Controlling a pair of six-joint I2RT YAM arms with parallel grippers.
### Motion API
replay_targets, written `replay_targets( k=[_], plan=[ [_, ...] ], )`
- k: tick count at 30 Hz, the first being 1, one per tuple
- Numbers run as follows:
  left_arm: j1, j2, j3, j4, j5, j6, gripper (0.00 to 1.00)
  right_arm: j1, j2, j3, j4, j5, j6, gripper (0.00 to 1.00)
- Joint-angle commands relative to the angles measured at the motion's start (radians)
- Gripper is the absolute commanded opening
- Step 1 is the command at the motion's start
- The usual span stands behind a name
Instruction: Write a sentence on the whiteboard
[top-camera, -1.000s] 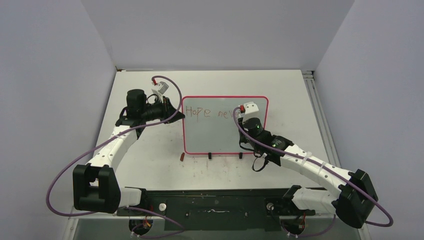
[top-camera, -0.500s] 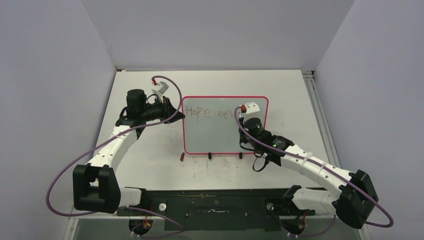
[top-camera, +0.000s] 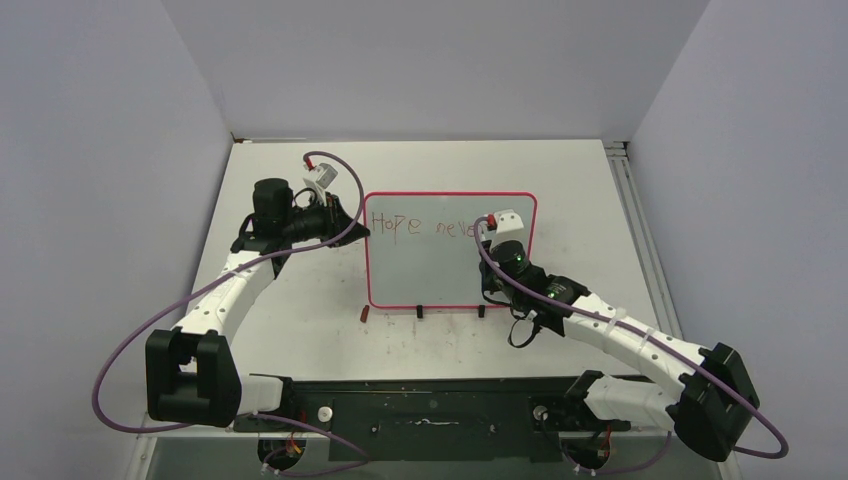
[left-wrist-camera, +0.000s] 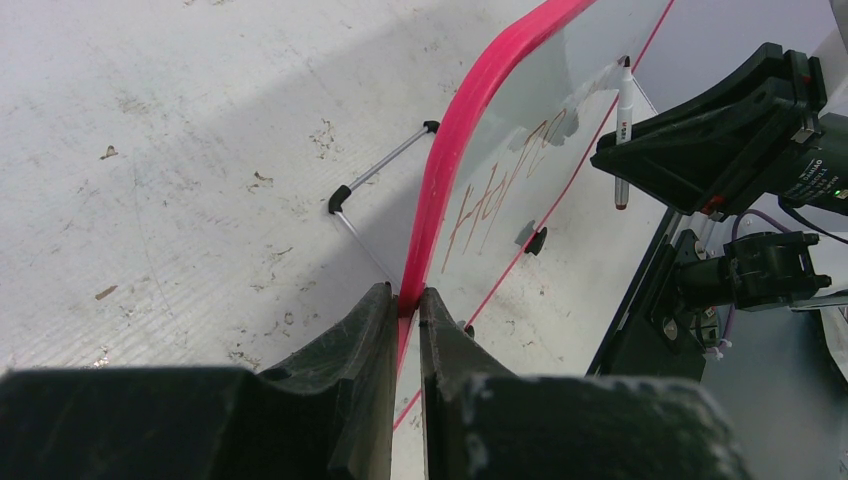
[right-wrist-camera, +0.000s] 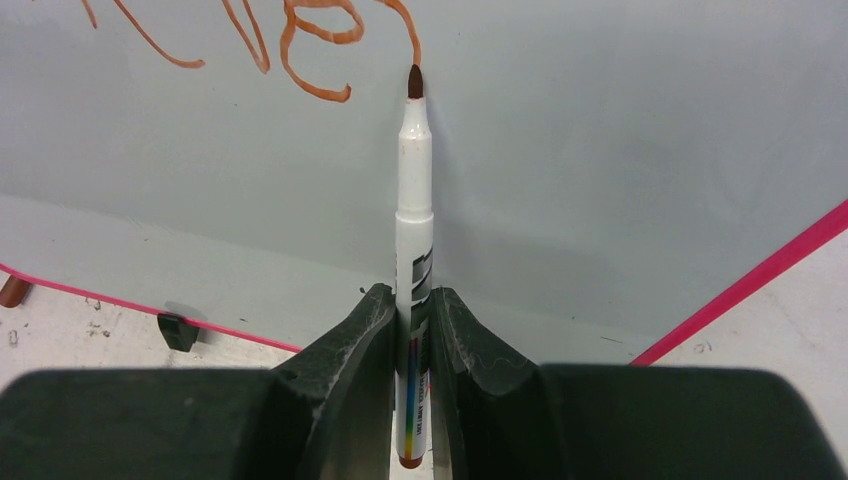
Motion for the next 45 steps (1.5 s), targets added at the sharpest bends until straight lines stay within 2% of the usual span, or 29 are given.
replay_targets(
  k=[1,15,45],
  plan=[
    [0.001,-0.038,0.009,0.039,0.005,-0.004,0.0,-0.006,-0.024,-0.016,0.01,-0.011,0.025,0.05],
    [0.0,-0.034,0.008,0.041,0.006,-0.006,0.0,0.0,-0.029,-0.04,0.013,-0.016,0.047,0.05],
    [0.0,-0.03,0.01,0.034,0.004,-0.001,0.0,-0.02,0.039,0.08,0.025,0.033,-0.031,0.05]
  ],
)
